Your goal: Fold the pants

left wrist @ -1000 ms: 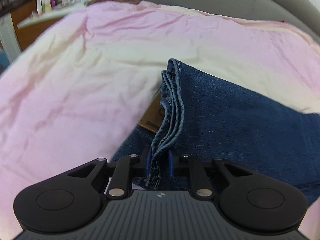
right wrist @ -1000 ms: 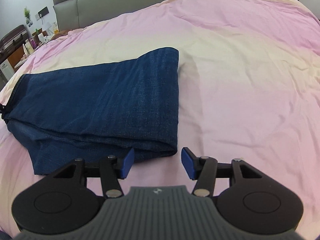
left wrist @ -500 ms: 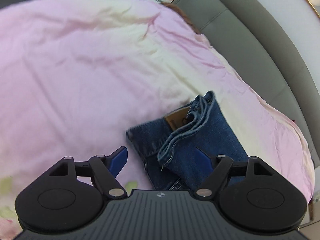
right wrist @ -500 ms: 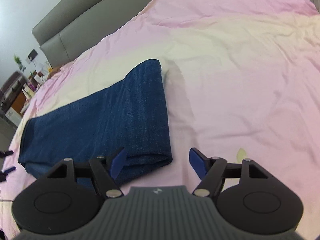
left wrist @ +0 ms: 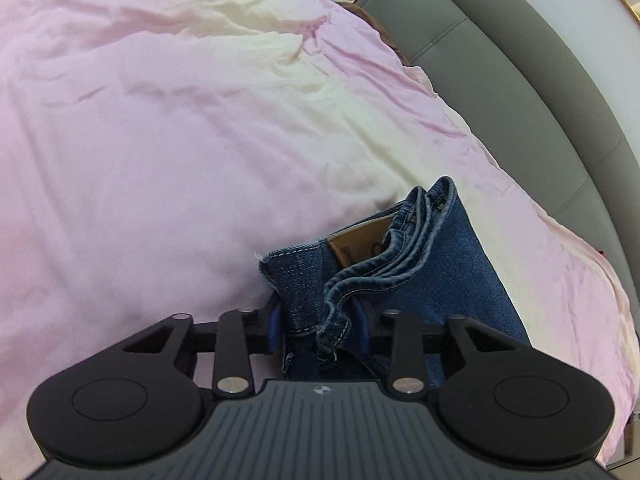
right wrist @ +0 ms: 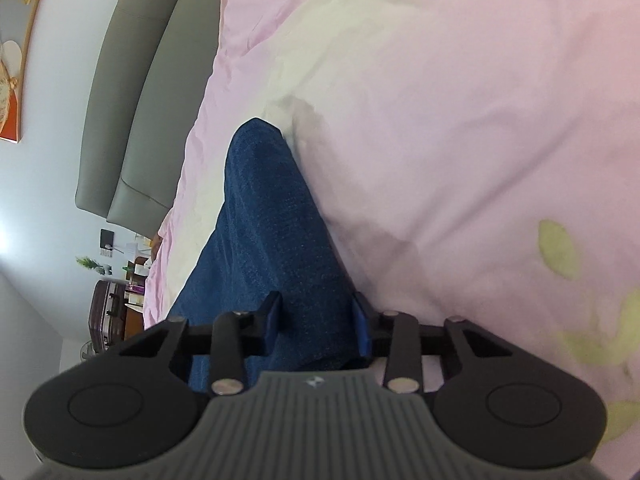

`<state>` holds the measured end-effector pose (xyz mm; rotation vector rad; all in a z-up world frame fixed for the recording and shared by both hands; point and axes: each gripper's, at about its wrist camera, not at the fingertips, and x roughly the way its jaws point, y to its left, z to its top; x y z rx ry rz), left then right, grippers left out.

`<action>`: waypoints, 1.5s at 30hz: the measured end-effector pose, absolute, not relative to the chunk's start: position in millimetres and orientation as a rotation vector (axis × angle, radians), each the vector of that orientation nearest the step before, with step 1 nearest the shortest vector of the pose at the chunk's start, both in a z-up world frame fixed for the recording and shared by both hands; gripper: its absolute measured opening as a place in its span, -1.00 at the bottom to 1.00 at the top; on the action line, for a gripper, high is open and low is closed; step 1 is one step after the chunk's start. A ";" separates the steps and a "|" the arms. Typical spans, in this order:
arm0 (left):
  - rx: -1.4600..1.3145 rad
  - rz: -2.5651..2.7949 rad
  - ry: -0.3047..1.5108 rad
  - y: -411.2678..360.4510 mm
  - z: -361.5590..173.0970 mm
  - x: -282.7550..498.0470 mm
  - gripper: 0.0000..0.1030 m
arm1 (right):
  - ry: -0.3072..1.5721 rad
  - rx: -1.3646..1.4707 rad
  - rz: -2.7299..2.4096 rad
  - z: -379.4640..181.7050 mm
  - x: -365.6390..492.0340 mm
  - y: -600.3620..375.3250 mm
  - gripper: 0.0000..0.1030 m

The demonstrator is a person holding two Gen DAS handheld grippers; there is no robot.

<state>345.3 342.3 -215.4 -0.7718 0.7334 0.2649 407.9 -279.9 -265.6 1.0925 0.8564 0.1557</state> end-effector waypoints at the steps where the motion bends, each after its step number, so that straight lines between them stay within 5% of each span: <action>1: -0.763 0.268 0.733 339.8 -210.7 345.4 -0.35 | 0.854 1.101 0.155 -261.5 406.7 -280.1 -0.66; 14: -0.806 0.197 0.797 242.5 -154.1 274.3 -0.50 | 0.747 1.020 0.147 -138.1 361.8 -328.1 -0.79; 21: -0.929 0.050 0.875 163.6 -163.6 190.5 -0.55 | 0.746 1.052 -0.037 -130.4 238.8 -421.5 -0.79; 27: -0.751 0.017 0.957 116.5 -177.4 169.5 -0.54 | 0.722 1.076 -0.215 -145.5 163.1 -481.8 -0.79; 36: -0.610 0.101 1.081 115.0 -173.6 177.0 0.01 | 0.876 0.903 -0.397 -187.4 164.5 -477.0 -0.64; 42: -0.552 -0.061 1.033 116.3 -135.2 155.6 0.03 | 0.861 0.651 -0.394 -155.8 159.9 -456.3 -0.26; 45: -0.516 -0.130 0.977 109.7 -128.4 163.2 0.27 | 0.823 0.552 -0.348 -138.0 153.9 -438.6 -0.26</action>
